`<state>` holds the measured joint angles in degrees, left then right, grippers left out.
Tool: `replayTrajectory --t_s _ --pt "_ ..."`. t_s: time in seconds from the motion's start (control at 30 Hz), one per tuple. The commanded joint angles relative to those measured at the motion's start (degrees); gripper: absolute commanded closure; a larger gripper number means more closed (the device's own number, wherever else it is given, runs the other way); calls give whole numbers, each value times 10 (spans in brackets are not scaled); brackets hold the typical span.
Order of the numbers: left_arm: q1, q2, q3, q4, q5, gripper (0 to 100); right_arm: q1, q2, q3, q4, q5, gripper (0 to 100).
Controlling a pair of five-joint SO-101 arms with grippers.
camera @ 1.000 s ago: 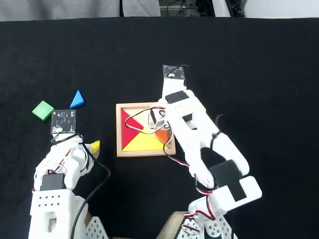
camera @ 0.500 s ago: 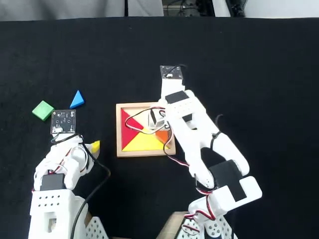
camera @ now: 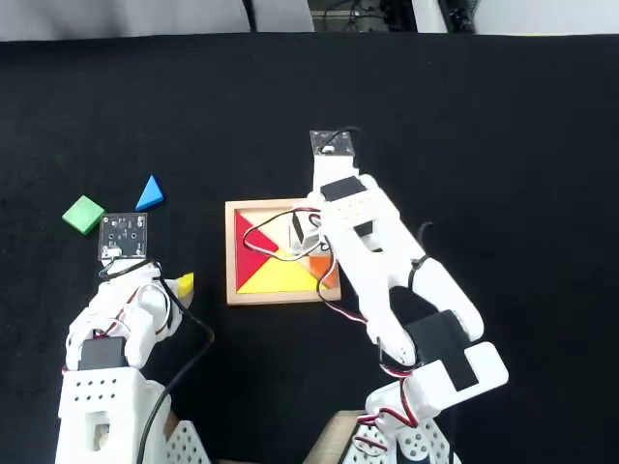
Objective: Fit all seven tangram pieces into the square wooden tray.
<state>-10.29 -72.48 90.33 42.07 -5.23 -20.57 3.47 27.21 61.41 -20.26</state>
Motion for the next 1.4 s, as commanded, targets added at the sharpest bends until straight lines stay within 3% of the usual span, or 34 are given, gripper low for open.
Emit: replayTrajectory --t_s 0.0,0.27,0.43,0.77,1.07,1.37 --pt "7 -4 -5 -11 -4 744 7 -1 -5 4 8 818" --pt "7 -4 -5 -11 -4 744 6 -5 -6 4 9 819" --pt "7 -4 -5 -11 -4 744 6 -7 -15 16 70 819" --pt "7 -4 -5 -11 -4 744 -42 15 -2 6 71 819" --pt "7 -4 -5 -11 -4 744 -43 2 -3 7 71 819" --pt "7 -4 -5 -11 -4 744 31 -79 -6 43 76 819"
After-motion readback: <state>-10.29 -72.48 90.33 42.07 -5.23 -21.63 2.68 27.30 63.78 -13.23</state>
